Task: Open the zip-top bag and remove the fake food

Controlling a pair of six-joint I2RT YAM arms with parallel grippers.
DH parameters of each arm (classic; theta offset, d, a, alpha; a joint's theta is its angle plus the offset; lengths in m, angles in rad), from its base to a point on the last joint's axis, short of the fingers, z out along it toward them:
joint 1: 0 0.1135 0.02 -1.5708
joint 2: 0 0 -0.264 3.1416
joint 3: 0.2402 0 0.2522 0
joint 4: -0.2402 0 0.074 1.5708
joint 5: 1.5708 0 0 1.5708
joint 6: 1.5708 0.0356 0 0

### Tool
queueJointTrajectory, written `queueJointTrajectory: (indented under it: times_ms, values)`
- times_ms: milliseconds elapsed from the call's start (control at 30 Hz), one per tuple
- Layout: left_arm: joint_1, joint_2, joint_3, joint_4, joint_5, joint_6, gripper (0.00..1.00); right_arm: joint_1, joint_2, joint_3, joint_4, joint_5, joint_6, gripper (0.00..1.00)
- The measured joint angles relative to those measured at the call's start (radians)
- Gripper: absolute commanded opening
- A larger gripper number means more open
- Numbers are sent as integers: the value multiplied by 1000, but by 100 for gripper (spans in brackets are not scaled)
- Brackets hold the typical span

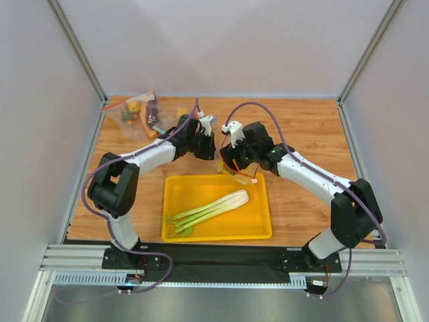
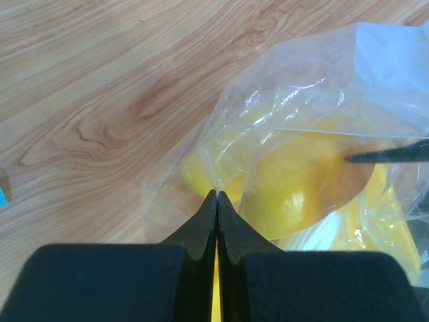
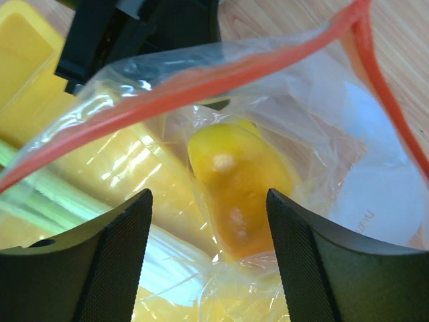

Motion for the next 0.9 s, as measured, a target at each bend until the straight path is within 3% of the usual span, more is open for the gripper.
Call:
queueJointTrajectory:
  times_ms: [167,467,767,900]
  values:
    - [0,0,0,0,0,1,0,0,17,5,0,62,-14,77]
    - [0,0,0,-5,0,2,0,0,119,13,0,118,-32,77]
    - [-1,0,0,-8,0,3,0,0,140,8,2,133,-35,42]
    - [-1,0,0,-8,0,3,0,0,101,-5,1,132,-30,38]
